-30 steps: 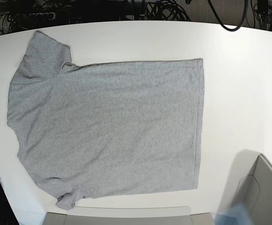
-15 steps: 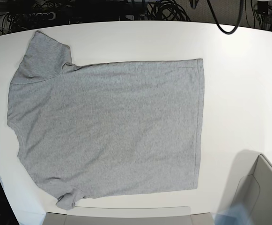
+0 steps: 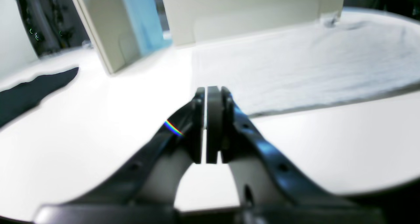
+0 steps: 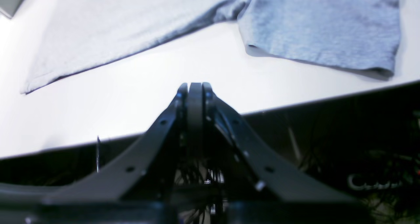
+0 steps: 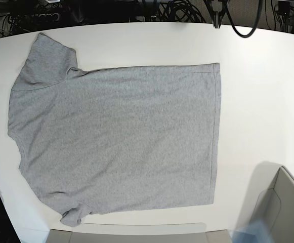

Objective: Fold the T-shirt properly
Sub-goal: 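Move both grippers down to the shirt's collar-side corners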

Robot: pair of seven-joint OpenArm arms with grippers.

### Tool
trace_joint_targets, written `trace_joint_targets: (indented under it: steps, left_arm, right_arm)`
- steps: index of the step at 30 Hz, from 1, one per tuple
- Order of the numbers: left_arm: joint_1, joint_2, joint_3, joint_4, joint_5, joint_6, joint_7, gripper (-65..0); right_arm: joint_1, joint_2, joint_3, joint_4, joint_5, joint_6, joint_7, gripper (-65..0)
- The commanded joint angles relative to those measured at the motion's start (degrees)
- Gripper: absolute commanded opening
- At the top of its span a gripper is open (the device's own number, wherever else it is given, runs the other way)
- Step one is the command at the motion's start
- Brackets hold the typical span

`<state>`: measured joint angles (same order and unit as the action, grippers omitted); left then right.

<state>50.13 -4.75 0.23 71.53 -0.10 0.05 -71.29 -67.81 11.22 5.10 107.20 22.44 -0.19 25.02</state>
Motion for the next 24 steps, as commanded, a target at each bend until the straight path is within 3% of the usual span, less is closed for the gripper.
trace_joint_targets:
  steps: [1,4,7,10,12,16,20,24]
  left_arm:
    - [2.0,0.0,-0.2,4.3,-0.4,0.3,2.3,-59.6]
    - [2.2,0.0,-0.2,10.4,-0.4,0.3,7.9,-59.4]
    - [3.0,0.0,0.1,16.0,-0.3,0.3,15.1,-59.2]
    - [2.8,0.0,0.4,22.1,-0.2,0.2,26.8,-59.1]
    - [2.7,0.0,0.4,26.6,-0.2,0.1,35.6,-59.1]
    - [0.4,0.0,1.3,33.6,-0.2,0.0,51.3,-59.1]
    - [-1.6,-0.5,3.8,37.2,-0.2,0.0,60.2,-59.1]
    - [-3.1,-0.5,6.6,37.4,-0.2,0.0,62.9,-59.1]
  right_arm:
    - [-1.1,0.1,1.4,2.6,1.2,0.7,0.1,-64.6]
    - [-0.8,-0.1,6.4,7.0,3.9,0.7,-6.4,-61.3]
    - [-0.6,-0.2,10.2,9.2,9.7,0.7,-10.8,-50.8]
    - [0.1,0.0,13.7,9.2,17.2,0.7,-13.4,-39.8]
    - [1.3,0.1,16.7,9.1,20.4,0.7,-16.4,-38.3]
    - [5.7,0.8,23.7,9.1,24.4,1.5,-28.5,-38.3]
    - [11.8,-0.1,33.4,7.5,31.3,9.8,-42.9,-38.3]
    - [20.1,-3.1,44.4,3.3,33.2,17.2,-56.5,-38.3]
